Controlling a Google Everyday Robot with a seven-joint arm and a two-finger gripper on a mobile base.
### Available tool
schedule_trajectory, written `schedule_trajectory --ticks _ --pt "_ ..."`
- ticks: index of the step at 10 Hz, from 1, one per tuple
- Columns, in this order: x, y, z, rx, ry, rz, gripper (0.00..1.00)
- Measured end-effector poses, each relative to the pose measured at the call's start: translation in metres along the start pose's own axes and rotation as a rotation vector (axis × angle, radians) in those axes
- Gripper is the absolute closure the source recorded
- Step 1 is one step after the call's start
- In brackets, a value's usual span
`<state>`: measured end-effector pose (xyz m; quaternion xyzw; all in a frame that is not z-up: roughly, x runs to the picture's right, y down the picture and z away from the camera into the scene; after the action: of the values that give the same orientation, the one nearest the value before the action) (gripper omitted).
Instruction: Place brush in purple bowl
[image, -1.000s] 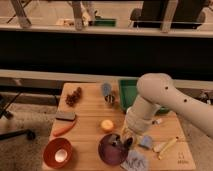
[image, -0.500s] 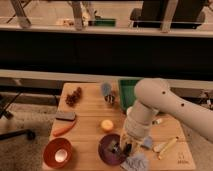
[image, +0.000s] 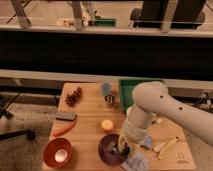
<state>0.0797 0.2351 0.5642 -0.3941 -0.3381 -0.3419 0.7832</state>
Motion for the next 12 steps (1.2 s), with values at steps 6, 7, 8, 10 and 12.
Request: schedule_trajectory --ticks 6,7,8,10,12 --pt "-0.007 -0.011 0.003 0.002 -0.011 -0.01 1.0" --pt "-0.007 -0.01 0.003 -0.001 -0.015 -0.01 1.0" --pt "-0.007 -0.009 0.003 -0.002 -0.017 -0.007 1.0" --pt "-0.006 -0.008 0.006 -0.005 -0.026 0.003 1.0" --pt "-0.006 -0.013 0.012 -0.009 -0.035 0.005 1.0"
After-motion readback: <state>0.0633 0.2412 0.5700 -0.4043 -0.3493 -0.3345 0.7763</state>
